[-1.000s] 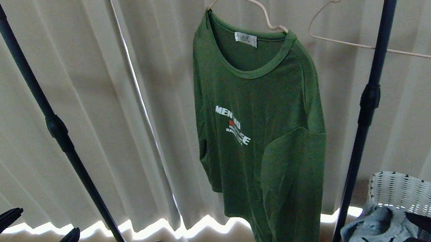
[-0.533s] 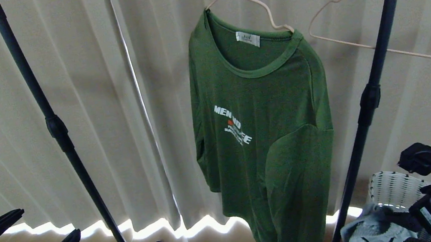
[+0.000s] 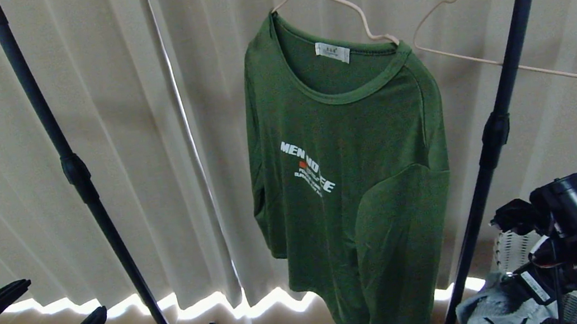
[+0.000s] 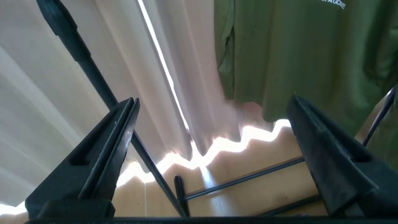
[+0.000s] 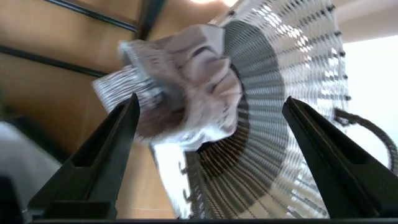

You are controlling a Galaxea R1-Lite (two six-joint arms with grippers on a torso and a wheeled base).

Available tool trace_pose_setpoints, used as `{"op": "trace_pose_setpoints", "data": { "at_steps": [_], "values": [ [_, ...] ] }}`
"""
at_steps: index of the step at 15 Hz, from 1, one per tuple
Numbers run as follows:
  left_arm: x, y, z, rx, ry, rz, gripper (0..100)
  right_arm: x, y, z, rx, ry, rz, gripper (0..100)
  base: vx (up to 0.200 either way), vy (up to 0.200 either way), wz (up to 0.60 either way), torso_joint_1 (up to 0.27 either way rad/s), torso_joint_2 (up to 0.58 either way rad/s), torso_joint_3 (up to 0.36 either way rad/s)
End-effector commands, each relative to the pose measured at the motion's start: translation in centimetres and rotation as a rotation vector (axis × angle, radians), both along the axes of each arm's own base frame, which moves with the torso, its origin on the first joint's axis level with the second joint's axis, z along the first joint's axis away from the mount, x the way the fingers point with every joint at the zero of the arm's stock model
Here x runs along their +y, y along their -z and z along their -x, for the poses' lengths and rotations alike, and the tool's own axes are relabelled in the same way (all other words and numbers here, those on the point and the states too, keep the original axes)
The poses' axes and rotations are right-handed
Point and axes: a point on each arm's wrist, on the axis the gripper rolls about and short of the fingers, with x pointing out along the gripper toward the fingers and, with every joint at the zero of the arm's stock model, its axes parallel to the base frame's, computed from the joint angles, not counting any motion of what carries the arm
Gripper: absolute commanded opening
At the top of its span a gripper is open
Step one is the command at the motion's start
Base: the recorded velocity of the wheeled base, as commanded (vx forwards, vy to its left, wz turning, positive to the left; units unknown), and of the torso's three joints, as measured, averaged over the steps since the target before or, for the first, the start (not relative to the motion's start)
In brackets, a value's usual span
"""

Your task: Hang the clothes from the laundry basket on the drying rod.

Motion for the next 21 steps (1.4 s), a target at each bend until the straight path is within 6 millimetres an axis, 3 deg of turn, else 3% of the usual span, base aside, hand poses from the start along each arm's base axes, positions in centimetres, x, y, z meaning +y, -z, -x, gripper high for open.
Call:
{"op": "trace_pose_setpoints", "data": {
  "at_steps": [1, 9, 10, 17, 21],
  "values": [
    [0.0, -0.1, 0.1, -0.01, -0.001, 0.001, 100, 0.1, 1.3, -0.9, 0.035, 0.007, 0.021, 100, 0.0, 0.0, 0.0, 0.0, 0.0, 0.0],
    [0.0, -0.1, 0.1, -0.011, -0.002, 0.001, 100, -0.5, 1.9, -1.2, 0.055, 0.04, 0.043, 100, 0.0, 0.0, 0.0, 0.0, 0.0, 0.0],
    [0.0, -0.2, 0.2, -0.013, -0.002, 0.002, 100, -0.6, 1.9, -1.2, 0.057, 0.045, 0.042, 0, 0.0, 0.0, 0.0, 0.0, 0.0, 0.0],
    [0.0, -0.2, 0.3, -0.023, -0.001, 0.0, 100, -0.9, 1.6, -0.9, 0.042, 0.058, 0.037, 0, 0.0, 0.0, 0.0, 0.0, 0.0, 0.0],
    [0.0, -0.9, 1.2, -0.141, 0.025, -0.1, 100, -0.5, -1.7, 1.1, -0.099, 0.067, 0.001, 0, 0.0, 0.0, 0.0, 0.0, 0.0, 0.0]
  ]
}}
